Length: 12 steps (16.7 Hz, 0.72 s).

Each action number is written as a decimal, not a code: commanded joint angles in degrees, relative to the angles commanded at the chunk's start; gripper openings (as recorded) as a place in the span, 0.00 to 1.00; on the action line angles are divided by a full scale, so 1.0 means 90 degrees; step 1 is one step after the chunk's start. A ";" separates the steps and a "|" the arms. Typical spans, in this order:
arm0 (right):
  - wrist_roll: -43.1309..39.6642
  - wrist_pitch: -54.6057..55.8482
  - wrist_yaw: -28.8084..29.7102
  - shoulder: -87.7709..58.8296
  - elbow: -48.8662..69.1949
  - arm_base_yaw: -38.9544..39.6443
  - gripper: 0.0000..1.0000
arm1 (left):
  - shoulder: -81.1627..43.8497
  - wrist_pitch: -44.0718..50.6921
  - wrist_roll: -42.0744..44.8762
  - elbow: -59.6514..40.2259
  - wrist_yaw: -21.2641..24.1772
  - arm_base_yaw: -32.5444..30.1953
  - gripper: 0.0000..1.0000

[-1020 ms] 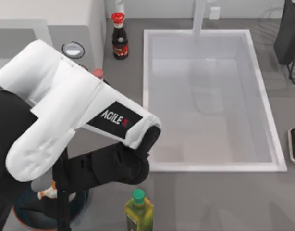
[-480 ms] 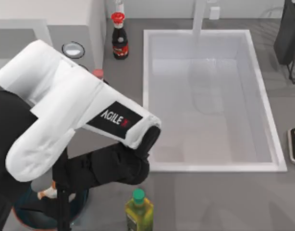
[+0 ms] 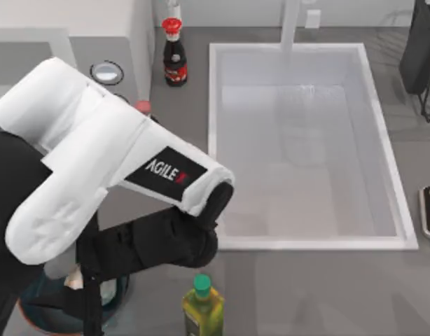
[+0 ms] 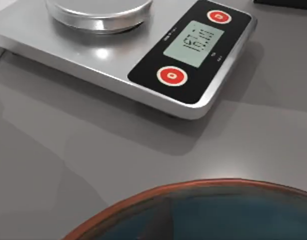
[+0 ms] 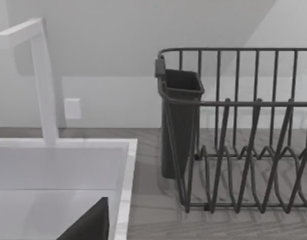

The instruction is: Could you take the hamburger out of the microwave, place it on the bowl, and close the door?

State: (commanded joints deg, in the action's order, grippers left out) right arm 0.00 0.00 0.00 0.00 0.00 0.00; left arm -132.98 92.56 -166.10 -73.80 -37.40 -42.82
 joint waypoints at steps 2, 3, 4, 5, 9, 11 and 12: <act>0.0000 0.0000 0.0000 0.0000 0.0000 0.0000 1.00 | 0.0261 -0.0175 0.0317 0.0076 0.0056 0.0086 1.00; 0.0000 0.0000 0.0000 0.0000 0.0000 0.0000 1.00 | 0.0474 -0.0317 0.0574 0.0140 0.0101 0.0154 1.00; 0.0000 0.0000 0.0000 0.0000 0.0000 0.0000 1.00 | 0.0741 -0.0492 0.0895 0.0225 0.0158 0.0238 1.00; 0.0000 0.0000 0.0000 0.0000 0.0000 0.0000 1.00 | 0.1070 -0.0707 0.1292 0.0333 0.0229 0.0341 1.00; 0.0000 0.0000 0.0000 0.0000 0.0000 0.0000 1.00 | 0.2821 -0.1856 0.3531 0.0991 0.0626 0.0883 1.00; 0.0000 0.0000 0.0000 0.0000 0.0000 0.0000 1.00 | 0.3901 -0.2576 0.5029 0.1456 0.0889 0.1221 1.00; 0.0000 0.0000 0.0000 0.0000 0.0000 0.0000 1.00 | 0.4487 -0.2970 0.5861 0.1728 0.1037 0.1405 1.00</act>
State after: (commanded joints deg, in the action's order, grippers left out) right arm 0.00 0.00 0.00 0.00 0.00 0.00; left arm -92.59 65.83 -113.35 -58.25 -28.07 -30.18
